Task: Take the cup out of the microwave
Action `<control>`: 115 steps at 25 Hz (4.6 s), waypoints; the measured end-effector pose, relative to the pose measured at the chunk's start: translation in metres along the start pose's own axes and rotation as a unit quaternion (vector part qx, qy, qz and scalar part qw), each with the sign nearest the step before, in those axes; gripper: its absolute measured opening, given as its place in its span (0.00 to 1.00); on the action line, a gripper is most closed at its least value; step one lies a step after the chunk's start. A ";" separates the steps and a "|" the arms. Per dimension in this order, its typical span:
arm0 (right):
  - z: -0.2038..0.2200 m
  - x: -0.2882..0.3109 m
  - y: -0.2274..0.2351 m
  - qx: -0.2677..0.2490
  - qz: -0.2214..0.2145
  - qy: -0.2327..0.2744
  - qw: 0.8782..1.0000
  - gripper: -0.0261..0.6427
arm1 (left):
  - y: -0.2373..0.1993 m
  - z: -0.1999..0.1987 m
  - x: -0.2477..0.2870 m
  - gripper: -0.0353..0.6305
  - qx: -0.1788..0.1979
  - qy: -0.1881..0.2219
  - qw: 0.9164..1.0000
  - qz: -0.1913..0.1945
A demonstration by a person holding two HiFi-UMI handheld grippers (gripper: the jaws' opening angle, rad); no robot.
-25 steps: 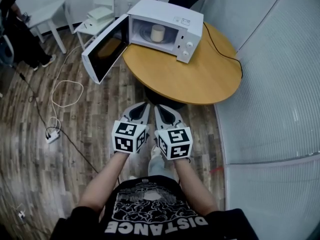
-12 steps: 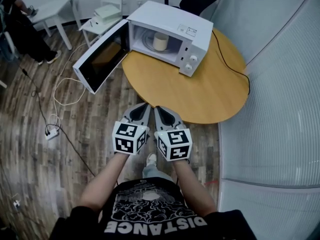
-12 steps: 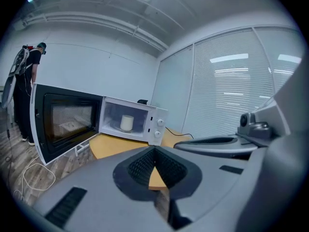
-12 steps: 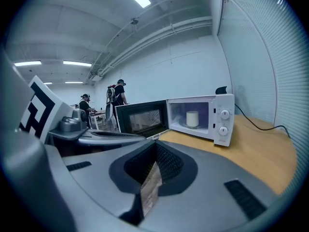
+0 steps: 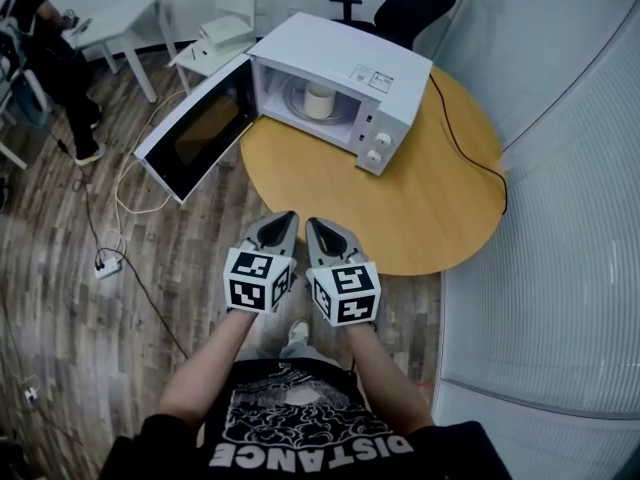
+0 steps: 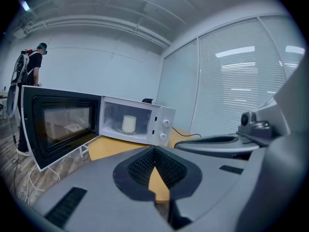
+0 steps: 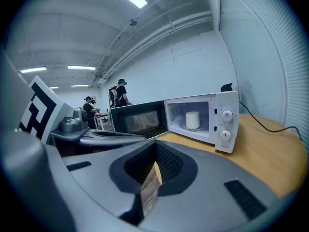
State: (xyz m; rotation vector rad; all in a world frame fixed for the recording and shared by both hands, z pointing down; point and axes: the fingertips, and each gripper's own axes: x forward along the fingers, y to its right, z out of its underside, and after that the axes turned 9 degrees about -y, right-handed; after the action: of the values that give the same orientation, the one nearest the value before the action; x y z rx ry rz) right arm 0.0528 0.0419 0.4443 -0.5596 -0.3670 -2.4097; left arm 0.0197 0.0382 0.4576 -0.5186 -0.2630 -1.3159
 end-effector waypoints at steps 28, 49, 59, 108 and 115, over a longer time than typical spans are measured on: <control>-0.051 0.092 0.081 0.021 0.076 -0.008 0.997 0.06 | -0.051 -0.059 0.118 0.07 0.027 -0.007 0.996 0.082; -0.101 0.175 0.114 0.018 0.125 -0.008 0.992 0.06 | -0.117 -0.111 0.200 0.07 0.054 0.022 0.991 0.124; -0.115 0.191 0.131 0.017 0.132 -0.001 0.991 0.06 | -0.128 -0.121 0.233 0.27 0.053 0.016 0.989 0.137; -0.119 0.237 0.205 0.048 0.147 -0.009 0.988 0.06 | -0.148 -0.141 0.358 0.76 0.099 -0.023 0.984 0.148; -0.114 0.239 0.208 0.050 0.147 -0.009 0.988 0.06 | -0.152 -0.142 0.360 0.73 0.110 -0.025 0.985 0.128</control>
State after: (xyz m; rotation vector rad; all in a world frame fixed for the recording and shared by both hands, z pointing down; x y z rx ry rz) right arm -0.0189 -0.2843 0.4842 -0.5507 -0.3817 -2.0918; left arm -0.0532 -0.3638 0.5360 -0.3841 -0.3661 -1.0110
